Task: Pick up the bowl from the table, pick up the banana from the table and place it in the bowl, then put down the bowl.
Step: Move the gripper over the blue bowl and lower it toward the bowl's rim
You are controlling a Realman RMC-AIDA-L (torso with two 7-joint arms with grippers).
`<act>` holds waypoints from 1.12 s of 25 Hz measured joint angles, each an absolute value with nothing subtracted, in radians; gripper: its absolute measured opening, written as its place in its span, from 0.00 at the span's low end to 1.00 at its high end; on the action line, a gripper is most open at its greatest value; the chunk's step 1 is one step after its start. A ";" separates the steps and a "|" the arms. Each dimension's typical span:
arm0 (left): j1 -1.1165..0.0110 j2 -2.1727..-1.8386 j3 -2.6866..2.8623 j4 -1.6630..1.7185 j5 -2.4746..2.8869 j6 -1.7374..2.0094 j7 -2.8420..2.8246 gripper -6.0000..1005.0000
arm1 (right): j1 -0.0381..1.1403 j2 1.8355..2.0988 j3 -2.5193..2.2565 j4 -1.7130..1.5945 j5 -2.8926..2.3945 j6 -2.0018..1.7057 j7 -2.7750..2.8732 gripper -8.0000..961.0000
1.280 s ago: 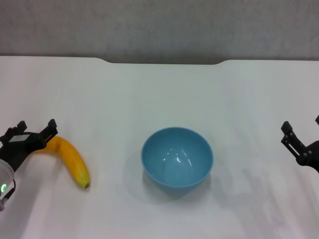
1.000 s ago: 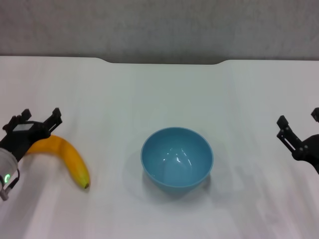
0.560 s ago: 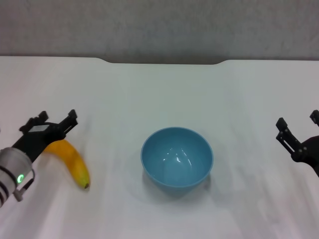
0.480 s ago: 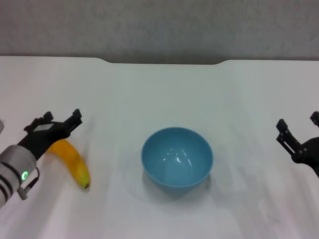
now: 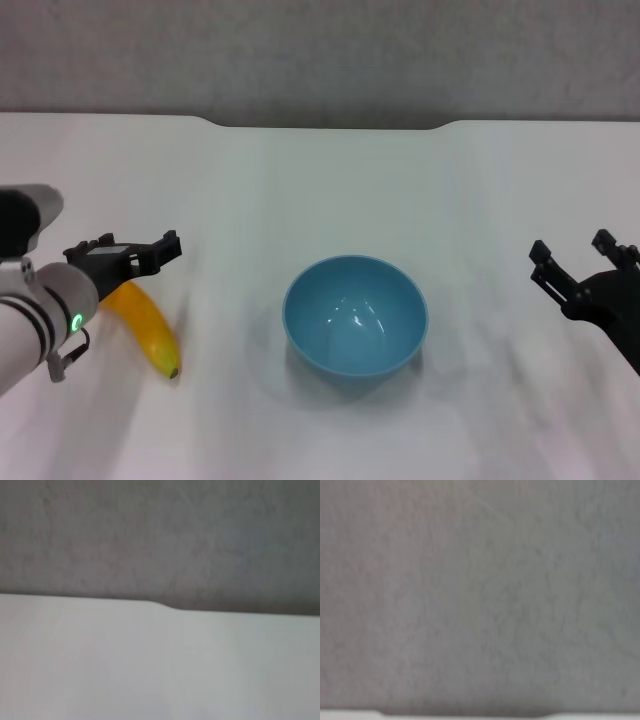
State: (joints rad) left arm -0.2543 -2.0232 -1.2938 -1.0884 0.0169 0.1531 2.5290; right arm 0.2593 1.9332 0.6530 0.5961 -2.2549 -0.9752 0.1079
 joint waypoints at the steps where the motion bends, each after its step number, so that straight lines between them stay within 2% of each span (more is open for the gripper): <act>1: -0.253 -2.023 -1.291 -1.124 0.016 0.206 2.539 0.89 | 0.254 1.912 0.661 0.643 -2.256 -0.925 0.107 0.93; 5: -0.233 -2.026 -1.288 -1.206 0.006 0.293 2.581 0.89 | 0.233 1.838 0.743 0.830 -2.299 -0.667 0.101 0.93; 7: -0.221 -2.028 -1.287 -1.230 0.006 0.302 2.585 0.89 | 0.218 1.823 0.817 0.912 -2.361 -0.513 0.101 0.93; 9: -0.215 -2.029 -1.287 -1.240 0.006 0.306 2.586 0.89 | 0.190 1.822 0.924 1.020 -2.463 -0.321 0.100 0.93; 10: -0.213 -2.029 -1.287 -1.241 0.006 0.306 2.586 0.89 | 0.179 1.830 0.970 1.069 -2.512 -0.246 0.100 0.93; 11: -0.212 -2.029 -1.287 -1.241 0.006 0.307 2.586 0.89 | 0.151 1.857 1.064 1.177 -2.632 -0.071 0.100 0.93; 12: -0.212 -2.029 -1.287 -1.241 0.006 0.307 2.586 0.89 | 0.151 1.857 1.064 1.177 -2.632 -0.071 0.100 0.93; 14: -0.212 -2.029 -1.287 -1.236 0.006 0.308 2.586 0.89 | 0.118 1.909 1.158 1.271 -2.735 0.068 0.093 0.93; 15: -0.212 -2.029 -1.287 -1.235 0.006 0.308 2.586 0.89 | 0.094 1.948 1.213 1.320 -2.795 0.135 0.079 0.93; 17: -0.212 -2.030 -1.287 -1.231 0.006 0.307 2.586 0.89 | 0.053 2.001 1.295 1.392 -2.861 0.214 0.041 0.93; 18: -0.215 -2.031 -1.287 -1.228 0.006 0.305 2.585 0.89 | 0.042 2.010 1.321 1.422 -2.871 0.244 0.029 0.93; 20: -0.217 -2.031 -1.288 -1.222 0.005 0.300 2.578 0.89 | 0.055 2.004 1.354 1.453 -2.847 0.312 0.021 0.93; 28: -0.224 -2.030 -1.287 -1.214 0.005 0.299 2.578 0.89 | 0.291 2.002 1.622 1.329 -2.565 0.723 -0.252 0.93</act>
State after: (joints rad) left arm -0.2243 -2.0305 -1.2866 -1.2138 0.0045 0.2991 2.5783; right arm 0.2909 2.0015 1.6218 1.3293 -2.5650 0.7226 -0.2517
